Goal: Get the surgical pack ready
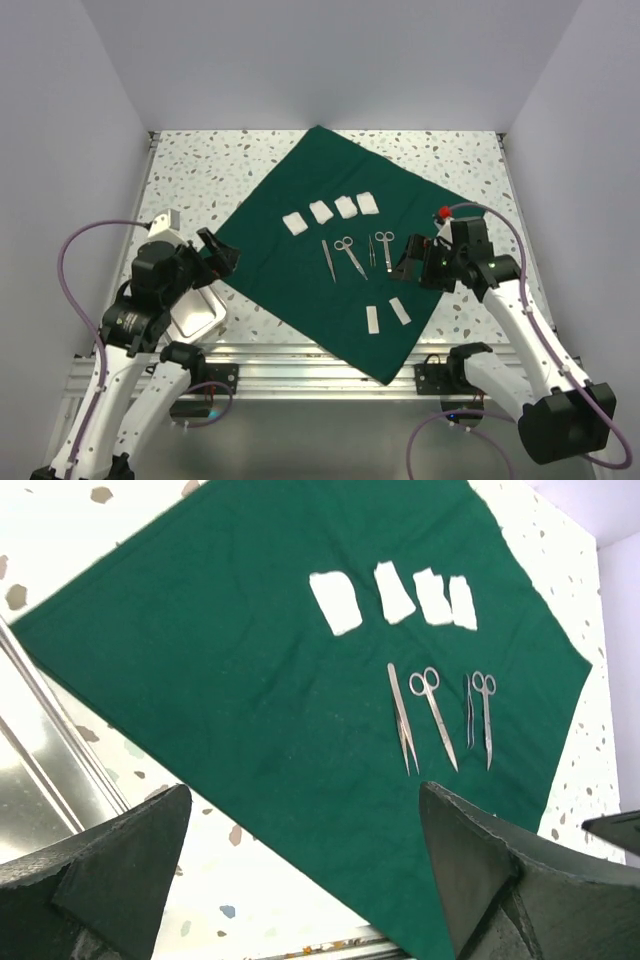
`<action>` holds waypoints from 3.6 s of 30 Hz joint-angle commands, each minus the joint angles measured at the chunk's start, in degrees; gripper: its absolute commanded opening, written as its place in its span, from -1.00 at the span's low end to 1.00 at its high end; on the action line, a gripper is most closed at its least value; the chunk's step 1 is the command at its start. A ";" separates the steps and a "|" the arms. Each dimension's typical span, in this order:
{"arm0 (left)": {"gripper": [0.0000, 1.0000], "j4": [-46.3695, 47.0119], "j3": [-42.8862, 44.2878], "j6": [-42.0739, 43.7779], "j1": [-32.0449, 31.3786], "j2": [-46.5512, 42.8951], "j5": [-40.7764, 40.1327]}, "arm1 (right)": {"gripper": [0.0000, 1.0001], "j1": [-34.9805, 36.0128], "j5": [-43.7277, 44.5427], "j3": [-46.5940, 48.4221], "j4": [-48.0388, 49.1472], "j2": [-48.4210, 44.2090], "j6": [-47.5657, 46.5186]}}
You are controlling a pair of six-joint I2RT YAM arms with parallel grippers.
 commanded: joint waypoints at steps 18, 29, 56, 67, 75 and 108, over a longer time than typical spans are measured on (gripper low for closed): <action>0.67 12.52 -8.14 -2.76 0.02 12.27 12.60 | 0.19 24.42 6.99 22.89 14.61 41.72 0.43; 0.60 15.17 -9.47 -3.91 -0.15 14.65 11.80 | 0.00 30.41 17.10 35.47 10.75 55.09 -0.53; 0.41 22.63 -9.56 -4.61 -0.77 19.73 18.21 | -1.00 31.91 18.88 31.98 13.28 52.47 -2.64; 0.29 40.21 -10.61 -13.57 -8.67 30.37 18.93 | -1.00 32.87 -2.84 17.99 33.68 36.11 7.20; 0.31 44.61 -9.64 -18.14 -14.83 34.33 13.74 | -1.00 34.72 -4.07 17.73 35.62 34.70 8.52; -1.00 -13.82 9.69 -6.46 5.63 32.48 -11.92 | 0.95 30.07 4.47 24.50 10.22 31.10 -6.59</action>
